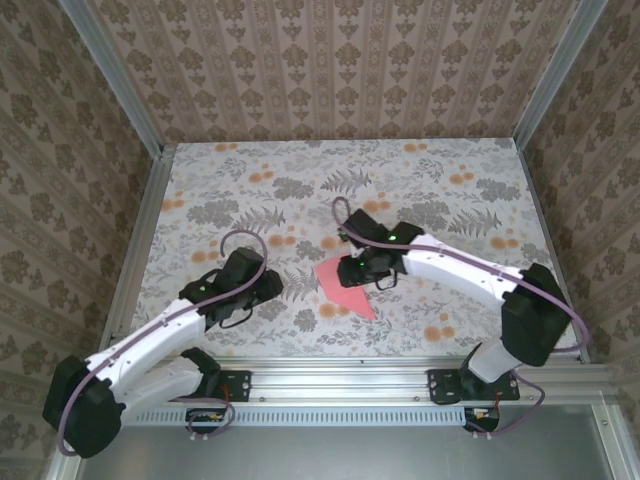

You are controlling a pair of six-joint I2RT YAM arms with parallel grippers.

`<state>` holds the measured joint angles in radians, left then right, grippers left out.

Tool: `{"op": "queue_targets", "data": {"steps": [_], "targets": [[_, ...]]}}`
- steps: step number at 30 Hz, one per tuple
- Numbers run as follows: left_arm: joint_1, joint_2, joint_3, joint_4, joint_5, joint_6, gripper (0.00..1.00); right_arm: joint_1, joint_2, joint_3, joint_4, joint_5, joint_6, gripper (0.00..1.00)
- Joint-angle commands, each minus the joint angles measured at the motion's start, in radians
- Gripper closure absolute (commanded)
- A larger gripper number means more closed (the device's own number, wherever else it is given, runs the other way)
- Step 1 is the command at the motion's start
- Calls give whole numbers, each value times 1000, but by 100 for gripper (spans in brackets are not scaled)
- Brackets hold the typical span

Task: Fold a paper plane with a square sheet of paper (pick it up from the middle)
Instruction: Turn over the paper at the center of the table.

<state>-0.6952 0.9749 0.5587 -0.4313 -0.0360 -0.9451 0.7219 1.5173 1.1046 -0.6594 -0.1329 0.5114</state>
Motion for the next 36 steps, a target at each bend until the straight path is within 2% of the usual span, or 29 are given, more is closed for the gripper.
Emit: {"op": "queue_targets", "data": {"steps": [1,4,6,8,12,25,29,36], "targets": [[-40,73,72,51,49,45,52,-90,-28,-147,228,-310,53,79],[-101,165,119,57,45,52,52,-141,-18,-220,330,-442,64,87],[-144,239,157,65,44,47,52,-161,10,-239,352,-494,62,89],[-185,300,189,73,37,38,52,-175,37,-257,380,-521,63,92],[-238,392,232,101,41,9,52,-204,83,-274,406,-533,49,92],[-258,475,219,207,98,-89,49,-316,243,-331,493,-575,13,96],[-259,488,204,241,102,-118,40,-345,273,-370,555,-599,30,96],[-259,559,220,295,120,-173,37,-376,318,-418,678,-661,91,96]]}}
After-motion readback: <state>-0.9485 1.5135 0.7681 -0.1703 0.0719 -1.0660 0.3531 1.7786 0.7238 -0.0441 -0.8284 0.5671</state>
